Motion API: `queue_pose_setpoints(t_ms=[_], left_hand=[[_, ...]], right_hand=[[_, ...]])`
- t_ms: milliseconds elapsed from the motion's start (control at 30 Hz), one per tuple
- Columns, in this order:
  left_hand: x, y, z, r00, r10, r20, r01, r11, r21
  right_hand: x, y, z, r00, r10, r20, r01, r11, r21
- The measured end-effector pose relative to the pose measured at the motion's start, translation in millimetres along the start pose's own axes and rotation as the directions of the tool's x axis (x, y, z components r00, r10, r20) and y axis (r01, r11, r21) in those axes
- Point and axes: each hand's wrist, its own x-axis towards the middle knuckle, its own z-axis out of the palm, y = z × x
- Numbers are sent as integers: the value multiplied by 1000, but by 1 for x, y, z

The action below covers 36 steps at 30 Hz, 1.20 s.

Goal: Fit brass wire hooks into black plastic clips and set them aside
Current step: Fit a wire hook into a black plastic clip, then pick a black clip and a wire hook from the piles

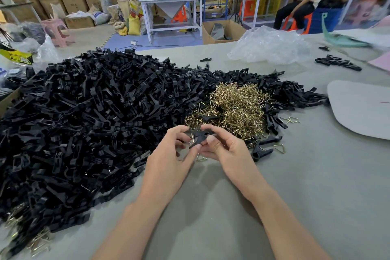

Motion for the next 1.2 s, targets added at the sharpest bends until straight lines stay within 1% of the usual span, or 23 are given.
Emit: queue_pose_setpoints(t_ms=[100, 167, 233, 300, 400, 467, 500, 600, 700, 767, 833, 867, 933, 1000, 1067, 1133, 1200], left_hand=[[-3, 14, 1, 995, 90, -35, -84, 986, 141], [-2, 27, 7, 992, 120, -41, -111, 977, 182], [0, 43, 17, 992, 125, -5, -123, 981, 150], [4, 61, 34, 990, 127, 67, -134, 986, 103], [17, 93, 75, 973, 167, 161, -182, 980, 83], [28, 117, 108, 948, 206, 242, -225, 973, 54], [34, 128, 125, 933, 207, 293, -221, 975, 16], [47, 157, 169, 888, 191, 419, -180, 981, -67], [52, 173, 198, 859, 233, 456, -209, 973, -102], [55, 176, 208, 849, 259, 460, -221, 966, -136], [57, 174, 212, 842, 281, 460, -237, 960, -152], [59, 171, 212, 841, 291, 457, -244, 957, -159], [62, 166, 209, 838, 303, 453, -253, 953, -167], [64, 158, 201, 837, 311, 451, -269, 950, -155], [65, 149, 186, 839, 314, 445, -280, 950, -141], [62, 136, 166, 856, 306, 417, -278, 952, -127], [53, 118, 139, 880, 300, 368, -282, 954, -104]], right_hand=[[-10, -8, -4, 1000, 26, -13, -24, 987, 156], [-18, -13, -10, 998, 42, -48, -28, 964, 263], [-26, -17, -21, 996, 49, -79, -18, 933, 359], [-33, -22, -38, 990, 68, -124, -8, 902, 432], [-41, -32, -78, 948, 117, -296, 38, 882, 471], [-43, -39, -109, 897, 137, -420, 80, 885, 459], [-42, -43, -125, 866, 146, -479, 97, 889, 447], [-30, -56, -174, 731, 197, -654, 139, 895, 424], [-6, -68, -224, 571, 235, -787, 193, 893, 406], [9, -70, -254, 475, 256, -842, 198, 901, 386], [20, -68, -276, 414, 300, -859, 172, 901, 398], [23, -65, -284, 397, 324, -859, 156, 898, 411], [26, -60, -290, 395, 345, -851, 67, 913, 402], [27, -58, -282, 416, 317, -852, -46, 943, 329], [26, -62, -259, 448, 270, -852, -29, 957, 288], [21, -68, -223, 507, 188, -841, -37, 980, 197], [14, -66, -178, 607, 38, -794, -99, 995, -29]])
